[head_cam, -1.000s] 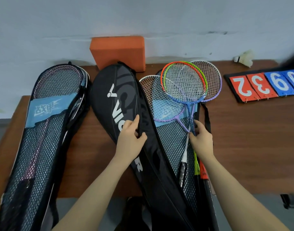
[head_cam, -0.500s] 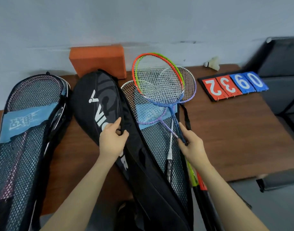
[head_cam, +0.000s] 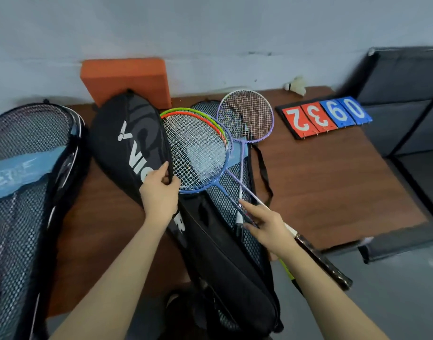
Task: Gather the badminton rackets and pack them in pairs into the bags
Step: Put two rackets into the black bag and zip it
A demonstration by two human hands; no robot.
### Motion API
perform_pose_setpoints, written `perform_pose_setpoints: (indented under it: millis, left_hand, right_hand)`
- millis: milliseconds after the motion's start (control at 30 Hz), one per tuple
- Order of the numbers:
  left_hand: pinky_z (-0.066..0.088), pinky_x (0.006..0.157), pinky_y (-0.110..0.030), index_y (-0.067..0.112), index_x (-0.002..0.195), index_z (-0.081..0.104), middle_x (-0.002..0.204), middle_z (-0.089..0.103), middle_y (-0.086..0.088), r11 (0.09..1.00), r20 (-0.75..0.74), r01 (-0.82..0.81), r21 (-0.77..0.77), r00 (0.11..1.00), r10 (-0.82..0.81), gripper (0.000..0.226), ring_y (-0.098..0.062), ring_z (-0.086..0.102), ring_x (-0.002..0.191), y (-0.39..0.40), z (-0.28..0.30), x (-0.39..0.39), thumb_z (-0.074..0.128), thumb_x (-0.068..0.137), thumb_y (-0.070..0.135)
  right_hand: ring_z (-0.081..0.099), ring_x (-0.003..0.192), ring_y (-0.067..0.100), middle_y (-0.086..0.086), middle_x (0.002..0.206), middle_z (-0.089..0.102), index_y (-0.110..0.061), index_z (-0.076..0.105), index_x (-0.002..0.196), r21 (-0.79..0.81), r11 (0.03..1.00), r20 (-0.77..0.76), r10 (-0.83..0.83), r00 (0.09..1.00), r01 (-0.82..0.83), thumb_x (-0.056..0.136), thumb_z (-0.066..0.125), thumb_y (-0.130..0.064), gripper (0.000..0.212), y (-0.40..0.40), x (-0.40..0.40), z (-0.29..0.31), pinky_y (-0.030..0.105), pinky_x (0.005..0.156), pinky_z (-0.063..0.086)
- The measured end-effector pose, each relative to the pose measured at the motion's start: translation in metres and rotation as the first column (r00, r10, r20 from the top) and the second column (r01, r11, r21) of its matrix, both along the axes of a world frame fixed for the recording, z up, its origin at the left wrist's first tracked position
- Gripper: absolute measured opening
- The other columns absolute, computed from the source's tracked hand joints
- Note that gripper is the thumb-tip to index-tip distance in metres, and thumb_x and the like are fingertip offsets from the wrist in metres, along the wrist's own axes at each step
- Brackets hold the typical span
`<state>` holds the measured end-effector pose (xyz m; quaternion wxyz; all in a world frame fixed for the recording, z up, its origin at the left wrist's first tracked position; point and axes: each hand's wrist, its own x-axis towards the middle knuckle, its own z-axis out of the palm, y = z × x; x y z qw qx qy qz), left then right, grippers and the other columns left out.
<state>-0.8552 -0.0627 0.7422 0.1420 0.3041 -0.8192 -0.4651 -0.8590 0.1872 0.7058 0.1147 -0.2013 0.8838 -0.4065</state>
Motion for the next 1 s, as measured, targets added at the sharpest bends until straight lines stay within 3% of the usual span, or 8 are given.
perform_pose_setpoints:
  millis: [167, 300, 433, 533, 667, 767, 867, 1000]
  left_hand:
    - [0.04, 0.078, -0.012, 0.014, 0.127, 0.056, 0.093, 0.059, -0.001, 0.998, -0.036, 0.043, 0.045, 0.999, -0.041, 0.045, -0.008, 0.053, 0.073, 0.008, -0.004, 0.011, 0.061, 0.083, 0.006]
    - [0.036, 0.069, 0.001, 0.009, 0.124, 0.057, 0.091, 0.057, -0.001, 0.993, -0.091, 0.072, 0.099, 0.994, -0.063, 0.043, 0.0, 0.053, 0.072, 0.01, -0.002, 0.018, 0.061, 0.082, 0.001]
    - [0.037, 0.07, 0.001, 0.007, 0.122, 0.059, 0.088, 0.059, 0.001, 0.987, -0.111, 0.144, 0.071, 0.985, -0.135, 0.041, 0.001, 0.054, 0.077, 0.003, -0.006, 0.026, 0.061, 0.082, -0.001]
    - [0.039, 0.074, -0.003, 0.008, 0.121, 0.06, 0.083, 0.058, 0.008, 0.986, -0.133, 0.16, 0.041, 0.979, -0.154, 0.041, 0.004, 0.055, 0.078, -0.006, -0.009, 0.03, 0.062, 0.081, -0.001]
    - [0.04, 0.071, -0.004, 0.006, 0.118, 0.061, 0.079, 0.057, 0.013, 0.99, -0.17, 0.138, 0.035, 0.977, -0.13, 0.04, 0.009, 0.055, 0.074, -0.013, -0.008, 0.032, 0.063, 0.079, -0.003]
    - [0.04, 0.071, -0.003, 0.005, 0.117, 0.062, 0.08, 0.058, 0.008, 0.995, -0.195, 0.103, -0.005, 0.976, -0.102, 0.04, 0.01, 0.055, 0.075, -0.027, -0.005, 0.037, 0.063, 0.079, -0.004]
    - [0.042, 0.074, -0.006, 0.007, 0.118, 0.062, 0.083, 0.06, 0.006, 0.996, -0.175, 0.08, -0.032, 0.981, -0.084, 0.04, 0.004, 0.057, 0.078, -0.047, -0.007, 0.042, 0.063, 0.08, -0.003]
    - [0.045, 0.077, -0.009, 0.008, 0.118, 0.062, 0.088, 0.062, 0.002, 0.993, -0.141, 0.113, -0.015, 0.983, -0.114, 0.039, 0.005, 0.058, 0.081, -0.054, -0.01, 0.04, 0.063, 0.081, -0.001]
  right_hand:
    - [0.054, 0.074, 0.001, -0.004, 0.082, 0.056, -0.026, 0.058, 0.123, -0.111, 0.994, 0.085, 0.004, 0.996, 0.005, 0.079, 0.071, -0.007, 0.049, -0.018, 0.0, 0.004, 0.007, 0.071, 0.039]
    - [0.057, 0.075, 0.01, 0.008, 0.088, 0.062, -0.033, 0.061, 0.118, -0.141, 0.989, 0.141, -0.013, 0.99, 0.033, 0.079, 0.072, -0.011, 0.046, -0.039, -0.003, 0.001, 0.025, 0.076, 0.047]
    - [0.059, 0.075, 0.014, 0.003, 0.09, 0.069, -0.038, 0.063, 0.108, -0.232, 0.968, 0.274, -0.026, 0.961, 0.093, 0.075, 0.074, -0.009, 0.045, -0.067, -0.007, 0.0, 0.034, 0.079, 0.05]
    - [0.051, 0.065, 0.014, 0.001, 0.078, 0.064, -0.029, 0.064, 0.109, -0.275, 0.957, 0.338, 0.003, 0.941, 0.096, 0.076, 0.071, -0.002, 0.043, -0.092, -0.01, 0.001, 0.031, 0.07, 0.047]
    - [0.05, 0.065, 0.013, 0.003, 0.076, 0.061, -0.018, 0.064, 0.112, -0.275, 0.957, 0.35, 0.007, 0.937, 0.096, 0.076, 0.07, -0.001, 0.041, -0.124, -0.017, 0.004, 0.029, 0.069, 0.046]
    - [0.056, 0.073, 0.011, 0.009, 0.089, 0.065, -0.015, 0.062, 0.116, -0.281, 0.958, 0.383, 0.063, 0.921, 0.051, 0.079, 0.068, -0.002, 0.04, -0.137, -0.025, 0.006, 0.02, 0.074, 0.047]
    - [0.057, 0.086, -0.006, -0.004, 0.104, 0.062, -0.011, 0.055, 0.124, -0.258, 0.964, 0.432, 0.17, 0.886, -0.06, 0.087, 0.059, -0.003, 0.039, -0.146, -0.03, 0.011, 0.002, 0.076, 0.042]
    - [0.053, 0.107, 0.005, -0.005, 0.115, 0.056, -0.007, 0.052, 0.128, -0.184, 0.975, 0.432, 0.197, 0.88, -0.128, 0.09, 0.052, -0.002, 0.038, -0.161, -0.037, 0.012, -0.005, 0.076, 0.037]
